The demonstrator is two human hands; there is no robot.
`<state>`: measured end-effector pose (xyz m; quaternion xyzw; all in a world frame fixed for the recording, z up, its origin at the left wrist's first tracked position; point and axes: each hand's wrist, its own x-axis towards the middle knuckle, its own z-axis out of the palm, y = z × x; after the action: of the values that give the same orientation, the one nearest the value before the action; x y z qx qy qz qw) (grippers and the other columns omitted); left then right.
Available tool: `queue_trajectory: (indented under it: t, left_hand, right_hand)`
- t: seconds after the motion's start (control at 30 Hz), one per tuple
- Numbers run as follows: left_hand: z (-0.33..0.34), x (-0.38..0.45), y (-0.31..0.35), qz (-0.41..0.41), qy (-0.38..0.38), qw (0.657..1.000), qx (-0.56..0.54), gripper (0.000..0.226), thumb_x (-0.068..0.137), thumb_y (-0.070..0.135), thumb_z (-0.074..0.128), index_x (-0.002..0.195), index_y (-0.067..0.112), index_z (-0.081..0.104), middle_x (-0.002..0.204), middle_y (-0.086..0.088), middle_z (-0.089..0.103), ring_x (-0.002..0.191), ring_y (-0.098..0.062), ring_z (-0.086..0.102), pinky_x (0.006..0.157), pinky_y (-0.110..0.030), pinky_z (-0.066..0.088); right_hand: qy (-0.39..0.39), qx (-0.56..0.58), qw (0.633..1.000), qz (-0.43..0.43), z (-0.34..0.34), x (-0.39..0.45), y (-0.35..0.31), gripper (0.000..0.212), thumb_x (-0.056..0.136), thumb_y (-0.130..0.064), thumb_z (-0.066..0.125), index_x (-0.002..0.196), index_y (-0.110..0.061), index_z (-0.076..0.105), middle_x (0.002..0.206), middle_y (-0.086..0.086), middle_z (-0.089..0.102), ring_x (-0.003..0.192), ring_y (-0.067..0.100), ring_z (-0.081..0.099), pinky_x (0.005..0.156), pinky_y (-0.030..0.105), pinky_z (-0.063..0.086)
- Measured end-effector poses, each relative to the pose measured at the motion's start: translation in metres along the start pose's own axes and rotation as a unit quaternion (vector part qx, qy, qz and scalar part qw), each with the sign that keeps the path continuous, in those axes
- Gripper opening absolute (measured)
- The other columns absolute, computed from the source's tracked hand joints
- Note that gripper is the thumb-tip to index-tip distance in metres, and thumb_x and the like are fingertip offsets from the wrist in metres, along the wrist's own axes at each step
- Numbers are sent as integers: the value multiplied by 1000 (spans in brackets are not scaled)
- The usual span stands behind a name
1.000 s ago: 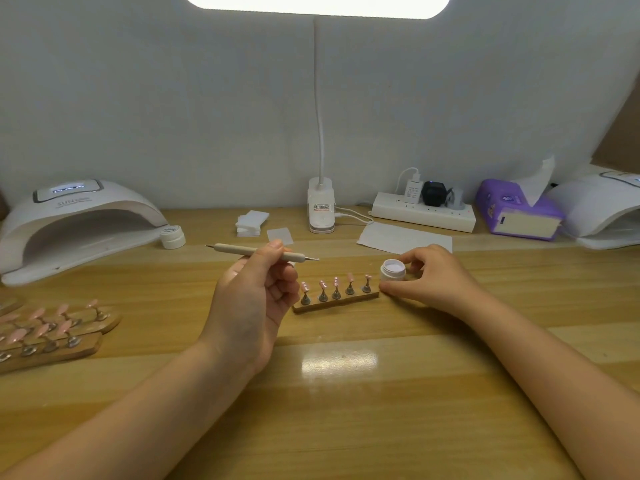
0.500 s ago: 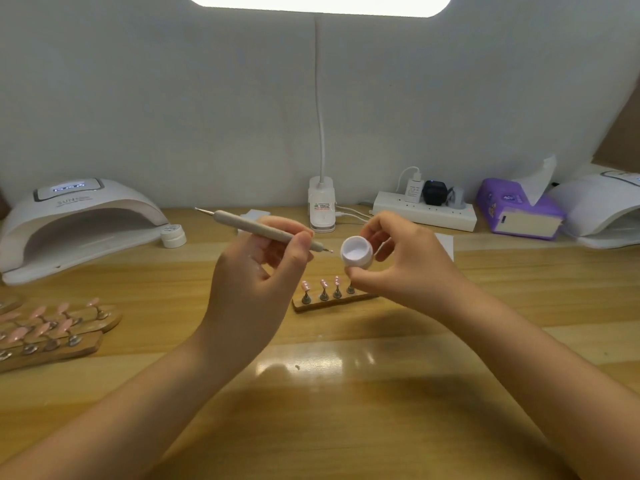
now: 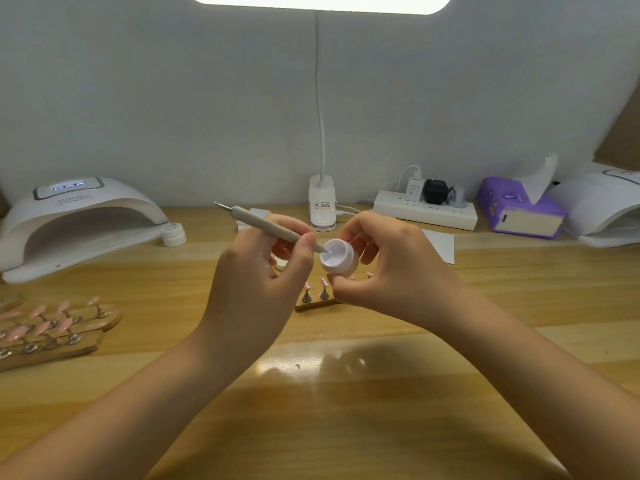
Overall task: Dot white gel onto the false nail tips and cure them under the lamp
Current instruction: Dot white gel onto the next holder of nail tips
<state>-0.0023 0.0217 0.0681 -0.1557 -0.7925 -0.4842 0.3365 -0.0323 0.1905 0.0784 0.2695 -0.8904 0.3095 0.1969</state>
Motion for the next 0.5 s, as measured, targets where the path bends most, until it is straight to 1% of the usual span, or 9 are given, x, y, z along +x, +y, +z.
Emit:
queue_trajectory:
  t: [0.2,0.4,0.5]
  left_hand:
    - [1,-1,1,5,-11,1000,16,10,92,17,61,86,25,64,75,13,62,74,-3,56,61,-8,41]
    - [1,-1,3,4,-14,1000,17,6,91,19,60,87,21,64,73,14,60,72,2,56,60,-6,41]
    - [1,-1,3,-1,-12,1000,15,7,91,19,61,86,22,64,71,14,60,70,1,56,59,-6,41]
  right_hand:
    - [-2,0,1000,-4,2,-1,-1,41,67,-41,79,97,-24,58,82,-18,56,76,6,55,66,25,53]
    - [-2,-3,1000,-6,2,-1,-2,41,67,-41,80,97,-26,57,81,-22,53,75,3,54,63,15,50]
    - [-3,-2,1000,-4,2,-1,-2,41,67,-41,80,97,-26,57,81,-22,53,75,3,54,64,17,51]
